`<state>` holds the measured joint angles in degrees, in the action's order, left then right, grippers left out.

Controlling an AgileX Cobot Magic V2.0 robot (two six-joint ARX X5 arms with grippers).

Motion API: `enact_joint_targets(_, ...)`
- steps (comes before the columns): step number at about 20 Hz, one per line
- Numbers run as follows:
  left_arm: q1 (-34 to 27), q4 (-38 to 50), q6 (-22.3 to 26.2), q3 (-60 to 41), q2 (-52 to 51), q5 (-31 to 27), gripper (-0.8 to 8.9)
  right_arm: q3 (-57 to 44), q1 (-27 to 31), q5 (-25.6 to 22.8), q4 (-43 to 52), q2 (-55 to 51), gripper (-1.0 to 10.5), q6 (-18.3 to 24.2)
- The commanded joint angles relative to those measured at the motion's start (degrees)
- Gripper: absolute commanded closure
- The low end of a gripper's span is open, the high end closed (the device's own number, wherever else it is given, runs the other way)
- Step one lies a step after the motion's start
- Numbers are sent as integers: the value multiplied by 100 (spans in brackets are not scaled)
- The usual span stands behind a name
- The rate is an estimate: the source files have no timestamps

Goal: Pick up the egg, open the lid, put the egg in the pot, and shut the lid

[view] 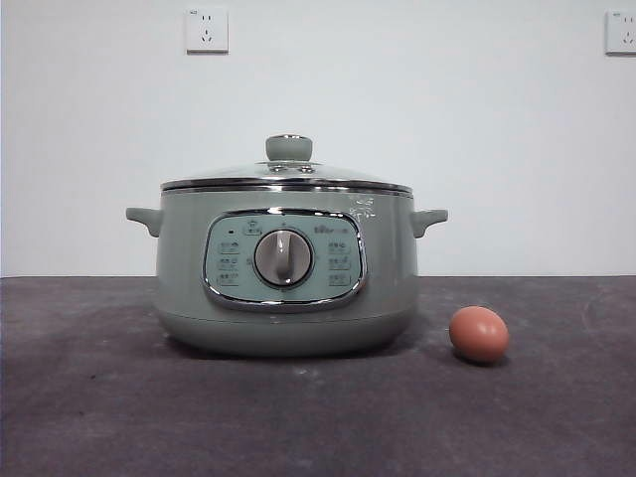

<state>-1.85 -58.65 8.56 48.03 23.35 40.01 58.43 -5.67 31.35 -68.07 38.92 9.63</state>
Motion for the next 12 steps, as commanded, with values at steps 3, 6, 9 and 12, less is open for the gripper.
enact_joint_targets(3, 7, 44, 46, 9, -13, 11, 149, 9, -15, 0, 295, 273, 381, -221)
enact_joint_targets(6, 7, 42, 46, 9, -13, 11, 149, 9, -90, -15, 608, 717, 383, -234)
enact_joint_targets(9, 7, 42, 46, 9, -13, 9, 149, 9, -313, -57, 975, 1340, 383, -240)
enact_joint_targets(12, 7, 37, 46, 9, -13, 11, 149, 9, -737, -752, 1443, 2100, 383, -273)
